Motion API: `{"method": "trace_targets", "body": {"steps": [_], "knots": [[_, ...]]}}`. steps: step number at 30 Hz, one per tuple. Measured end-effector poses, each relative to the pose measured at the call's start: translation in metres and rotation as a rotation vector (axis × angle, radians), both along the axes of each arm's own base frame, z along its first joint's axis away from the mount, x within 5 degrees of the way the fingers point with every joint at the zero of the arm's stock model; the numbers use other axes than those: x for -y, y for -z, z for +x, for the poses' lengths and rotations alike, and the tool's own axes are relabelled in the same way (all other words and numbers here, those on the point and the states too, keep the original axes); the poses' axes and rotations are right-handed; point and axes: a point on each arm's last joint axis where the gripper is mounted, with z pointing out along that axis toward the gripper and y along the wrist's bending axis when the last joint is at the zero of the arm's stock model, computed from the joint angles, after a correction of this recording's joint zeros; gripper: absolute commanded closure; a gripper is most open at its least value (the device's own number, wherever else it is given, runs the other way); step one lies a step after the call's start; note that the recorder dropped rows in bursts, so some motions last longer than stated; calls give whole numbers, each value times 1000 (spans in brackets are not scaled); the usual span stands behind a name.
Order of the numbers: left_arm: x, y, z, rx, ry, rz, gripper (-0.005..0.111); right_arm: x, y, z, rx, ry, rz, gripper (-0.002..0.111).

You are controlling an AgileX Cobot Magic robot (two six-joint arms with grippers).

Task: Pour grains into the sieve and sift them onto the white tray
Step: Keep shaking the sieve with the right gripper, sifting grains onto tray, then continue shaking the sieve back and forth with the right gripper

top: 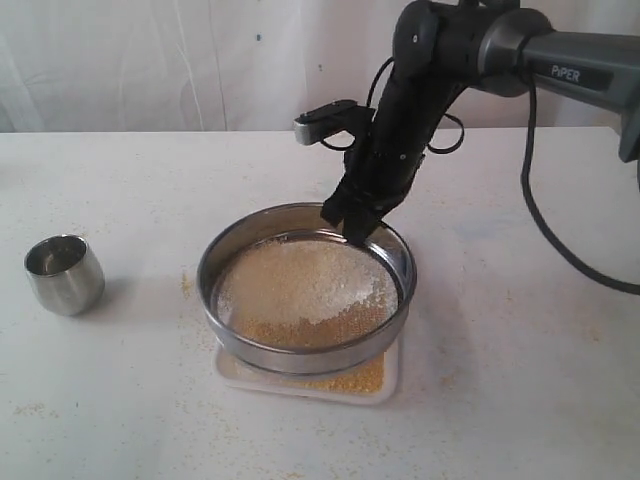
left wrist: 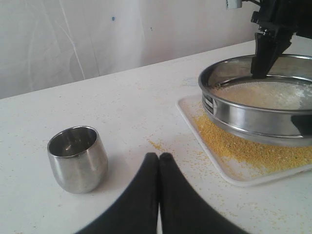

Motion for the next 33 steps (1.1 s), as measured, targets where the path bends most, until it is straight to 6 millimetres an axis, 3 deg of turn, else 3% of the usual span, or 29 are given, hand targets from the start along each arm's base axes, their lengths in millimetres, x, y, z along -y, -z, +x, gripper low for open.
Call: {"method": "trace_targets", "body": {"steps": [1, 3, 6, 7, 9, 12, 15, 20, 25, 29, 33], "knots": [[0, 0, 0, 0, 0, 0, 107, -2, -1, -2, 0, 13, -16, 108], [0, 0, 0, 0, 0, 0, 107, 2, -1, 6, 52, 229, -64, 108], [0, 0, 0, 0, 0, 0, 107, 3, -2, 2, 23, 48, -32, 108], [0, 0, 0, 0, 0, 0, 107, 2, -1, 0, 7, 53, -39, 108], [0, 0, 0, 0, 0, 0, 107, 1, 0, 5, 44, 245, -79, 108], [0, 0, 0, 0, 0, 0, 107, -1, -1, -2, 0, 66, -23, 108], [0, 0, 0, 0, 0, 0, 107, -2, -1, -2, 18, 253, -71, 108], [0, 0, 0, 0, 0, 0, 107, 2, 2, -6, -7, 83, -63, 108], [0, 0, 0, 0, 0, 0, 107, 10, 10, -4, 40, 313, -158, 108], [0, 0, 0, 0, 0, 0, 107, 16, 9, -10, 8, 128, -167, 108], [0, 0, 0, 0, 0, 0, 107, 16, 7, -10, 54, 291, -164, 108]]}}
